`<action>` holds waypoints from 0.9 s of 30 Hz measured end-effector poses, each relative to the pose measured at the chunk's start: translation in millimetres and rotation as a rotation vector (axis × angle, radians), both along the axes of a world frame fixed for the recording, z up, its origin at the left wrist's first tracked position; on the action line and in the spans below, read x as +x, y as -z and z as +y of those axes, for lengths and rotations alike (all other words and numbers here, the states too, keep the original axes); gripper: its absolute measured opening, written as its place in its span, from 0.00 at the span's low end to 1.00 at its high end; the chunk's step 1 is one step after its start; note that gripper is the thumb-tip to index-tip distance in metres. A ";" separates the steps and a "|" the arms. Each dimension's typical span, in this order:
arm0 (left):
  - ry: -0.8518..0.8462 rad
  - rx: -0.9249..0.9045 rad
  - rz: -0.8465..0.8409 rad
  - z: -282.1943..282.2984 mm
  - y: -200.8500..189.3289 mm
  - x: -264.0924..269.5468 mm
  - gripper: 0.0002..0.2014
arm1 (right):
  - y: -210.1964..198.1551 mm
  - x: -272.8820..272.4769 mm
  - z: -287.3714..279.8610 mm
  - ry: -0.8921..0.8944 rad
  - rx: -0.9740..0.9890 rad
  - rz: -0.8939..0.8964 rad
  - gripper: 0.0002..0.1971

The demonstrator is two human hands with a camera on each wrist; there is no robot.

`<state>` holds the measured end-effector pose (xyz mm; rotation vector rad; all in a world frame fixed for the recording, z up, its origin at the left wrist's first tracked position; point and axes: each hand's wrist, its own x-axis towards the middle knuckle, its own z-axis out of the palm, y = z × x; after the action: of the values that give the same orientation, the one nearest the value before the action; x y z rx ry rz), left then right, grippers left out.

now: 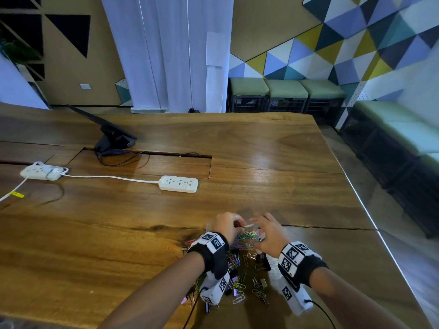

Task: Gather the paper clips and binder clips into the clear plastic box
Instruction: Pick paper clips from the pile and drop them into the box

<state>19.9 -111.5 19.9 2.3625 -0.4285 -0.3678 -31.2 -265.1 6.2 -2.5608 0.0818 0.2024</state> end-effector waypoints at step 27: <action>-0.064 0.292 0.085 121.7 39.0 1.9 0.23 | 37.8 -36.1 9.7 0.071 -0.051 0.105 0.11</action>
<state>21.9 10.3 -19.1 2.6240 -0.2728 -0.5296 -67.3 -255.4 -31.6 -2.5924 0.2197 0.3115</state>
